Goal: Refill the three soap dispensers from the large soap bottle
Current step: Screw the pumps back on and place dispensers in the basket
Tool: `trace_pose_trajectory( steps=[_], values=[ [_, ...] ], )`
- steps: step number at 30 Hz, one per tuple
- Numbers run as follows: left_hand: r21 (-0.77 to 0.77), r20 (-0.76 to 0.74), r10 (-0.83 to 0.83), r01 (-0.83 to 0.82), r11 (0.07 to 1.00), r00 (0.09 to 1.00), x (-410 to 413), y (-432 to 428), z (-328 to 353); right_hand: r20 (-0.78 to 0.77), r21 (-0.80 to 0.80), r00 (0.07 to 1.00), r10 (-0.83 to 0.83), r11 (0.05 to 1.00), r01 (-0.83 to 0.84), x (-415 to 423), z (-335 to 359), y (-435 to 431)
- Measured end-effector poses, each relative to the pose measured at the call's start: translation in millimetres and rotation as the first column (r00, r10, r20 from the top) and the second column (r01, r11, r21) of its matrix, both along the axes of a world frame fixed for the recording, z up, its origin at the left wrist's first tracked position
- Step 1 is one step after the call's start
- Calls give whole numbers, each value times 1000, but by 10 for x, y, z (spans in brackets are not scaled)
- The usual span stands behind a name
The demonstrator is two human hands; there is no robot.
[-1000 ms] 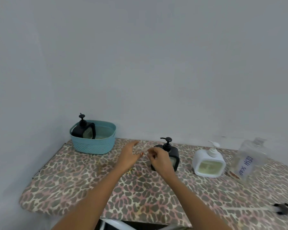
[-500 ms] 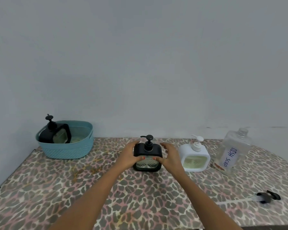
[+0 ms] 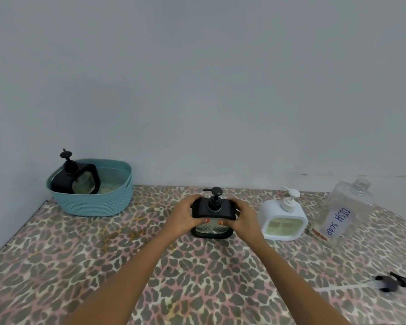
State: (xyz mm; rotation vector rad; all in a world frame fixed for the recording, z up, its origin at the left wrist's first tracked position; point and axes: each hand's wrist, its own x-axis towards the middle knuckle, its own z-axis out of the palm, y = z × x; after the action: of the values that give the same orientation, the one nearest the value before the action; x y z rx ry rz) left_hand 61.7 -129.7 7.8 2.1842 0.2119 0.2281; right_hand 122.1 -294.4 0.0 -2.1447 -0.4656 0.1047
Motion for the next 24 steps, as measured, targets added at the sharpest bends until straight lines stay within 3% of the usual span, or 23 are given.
trace_pose_trajectory(
  steps=[15, 19, 24],
  values=[
    [51, 179, 161, -173, 984, 971, -699, 720, 710, 134, -32, 958, 255, 967, -253, -260, 731, 858],
    [101, 248, 257, -289, 952, 934, -794, 1097, 853, 170, -49, 921, 351, 936, -348, -245, 968, 1303],
    [52, 331, 399, -438, 897, 855, -819, 1538, 976, 191, -85, 864, 466, 885, -458, -96, 1203, 1977]
  ],
)
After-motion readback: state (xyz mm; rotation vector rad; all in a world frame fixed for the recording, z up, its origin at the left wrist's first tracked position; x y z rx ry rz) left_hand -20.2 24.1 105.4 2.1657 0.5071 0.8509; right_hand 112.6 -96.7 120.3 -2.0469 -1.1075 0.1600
